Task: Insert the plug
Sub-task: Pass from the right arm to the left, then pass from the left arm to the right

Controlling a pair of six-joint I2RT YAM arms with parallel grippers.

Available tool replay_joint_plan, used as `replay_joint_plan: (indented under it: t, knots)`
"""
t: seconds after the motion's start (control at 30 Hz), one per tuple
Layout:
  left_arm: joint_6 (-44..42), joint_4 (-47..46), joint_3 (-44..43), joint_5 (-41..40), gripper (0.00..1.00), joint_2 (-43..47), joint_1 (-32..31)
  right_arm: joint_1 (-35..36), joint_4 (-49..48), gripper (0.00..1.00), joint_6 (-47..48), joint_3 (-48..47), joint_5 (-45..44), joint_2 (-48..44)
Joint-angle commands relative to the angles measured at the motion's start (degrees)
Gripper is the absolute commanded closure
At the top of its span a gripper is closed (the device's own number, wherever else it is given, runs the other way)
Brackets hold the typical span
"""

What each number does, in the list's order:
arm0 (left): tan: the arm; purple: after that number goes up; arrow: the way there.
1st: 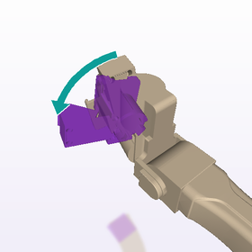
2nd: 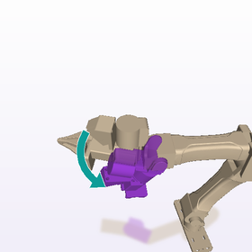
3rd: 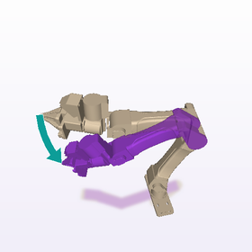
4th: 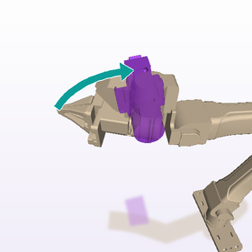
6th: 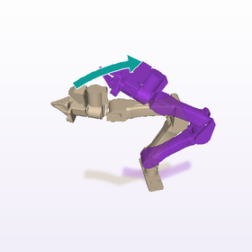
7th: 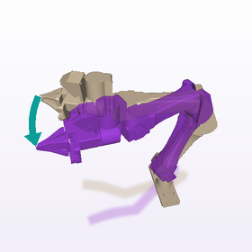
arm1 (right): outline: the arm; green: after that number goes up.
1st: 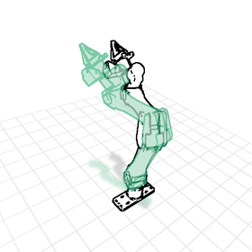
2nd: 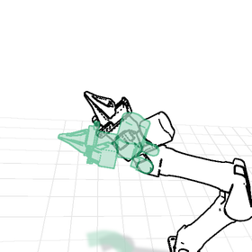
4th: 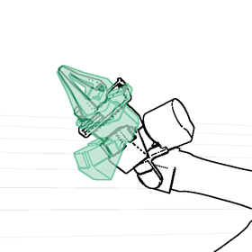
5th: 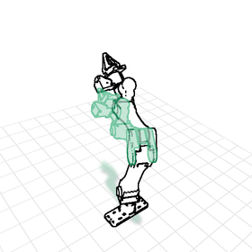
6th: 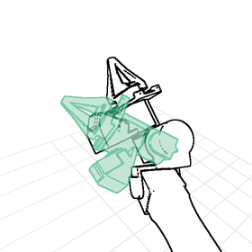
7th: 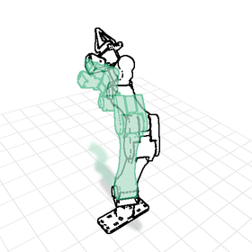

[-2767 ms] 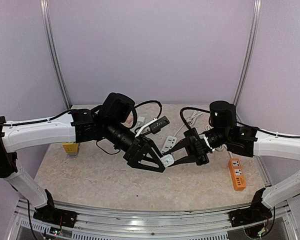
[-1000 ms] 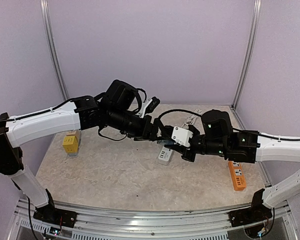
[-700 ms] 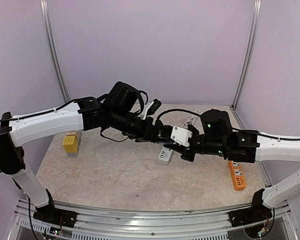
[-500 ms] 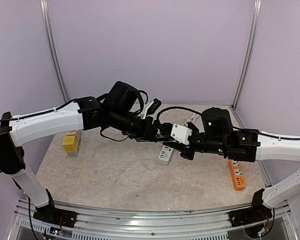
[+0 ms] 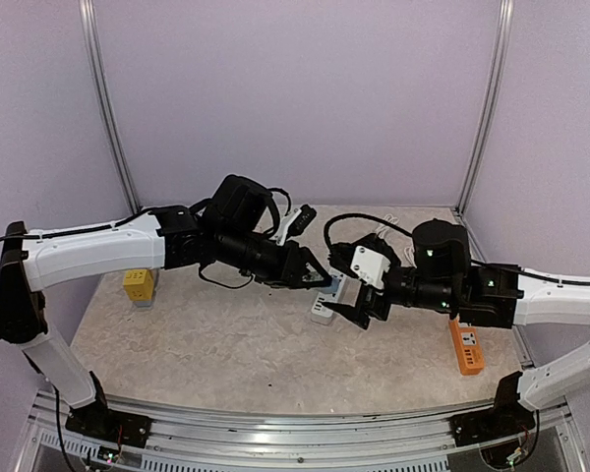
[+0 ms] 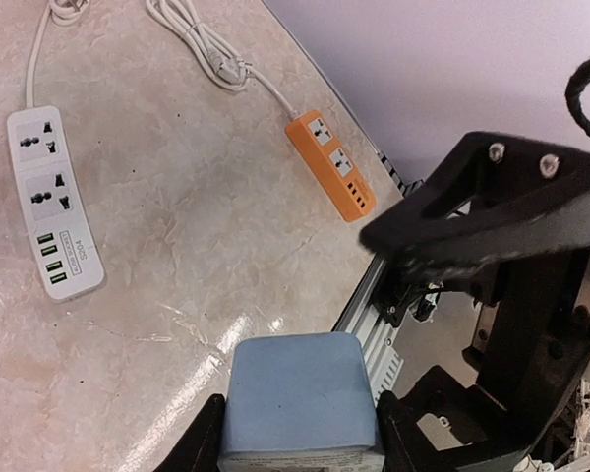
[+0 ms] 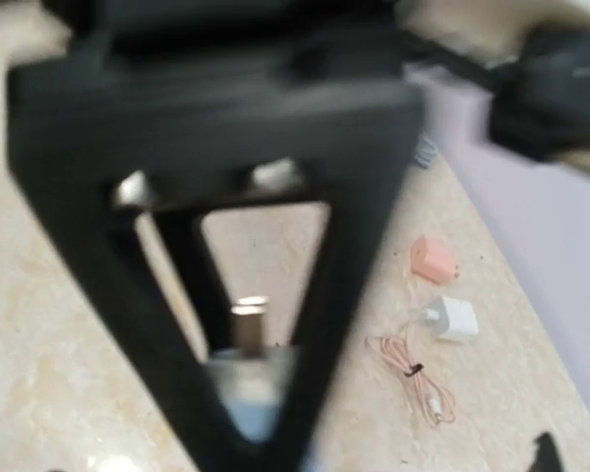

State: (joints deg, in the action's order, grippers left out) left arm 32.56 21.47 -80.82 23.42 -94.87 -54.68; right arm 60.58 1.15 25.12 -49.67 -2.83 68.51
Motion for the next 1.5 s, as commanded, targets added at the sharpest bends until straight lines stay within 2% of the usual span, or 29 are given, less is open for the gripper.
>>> replay_joint_plan:
  t: [0.0, 0.13, 0.3, 0.43, 0.5, 0.7, 0.9, 1.13, 1.37, 1.47]
  knots:
    - [-2.86, -8.00, 4.64, 2.93, 1.00, 4.47, 0.34, 0.63, -5.86, 0.00, -7.45, 4.06, 0.58, -6.82]
    - [-4.49, -13.45, 9.10, 3.88, 1.00, 8.30, 0.32, 0.43, -5.85, 0.00, -13.16, 5.11, 1.90, -12.66]
    - [-5.71, -19.23, 13.08, 6.44, 1.00, 12.51, 0.49, 0.34, -13.95, 0.00, -17.32, 11.67, 6.50, -20.18]
    - [-6.76, -23.32, 15.68, 8.45, 1.00, 14.96, 0.45, -0.54, -16.04, 0.01, -23.70, 13.02, 9.78, -21.78]
    - [-6.68, -24.52, 16.19, 9.36, 0.99, 15.68, 0.49, -0.55, -17.90, 0.06, -21.95, 14.23, 14.25, -21.53]
    - [-4.20, -28.02, 15.74, 14.73, 0.99, 14.73, 0.53, -0.43, -18.14, 0.17, -13.24, 14.15, 14.75, -16.98]
    - [-0.07, -34.03, 16.89, 17.54, 0.99, 13.51, 0.28, -0.48, -28.11, 0.19, -5.22, 16.64, 16.16, -14.94]
    - [2.43, -36.23, 16.21, 19.20, 0.99, 11.58, -0.44, -0.50, -27.94, 0.23, 1.84, 13.14, 13.31, -9.85]
    - [4.06, -38.08, 16.53, 20.03, 0.99, 10.47, -0.49, -0.33, -29.73, 0.36, 5.37, 12.17, 12.53, -8.70]
    - [4.48, -38.10, 16.40, 20.30, 0.99, 10.11, -0.48, -0.16, -29.54, 0.38, 6.74, 11.97, 11.62, -8.99]
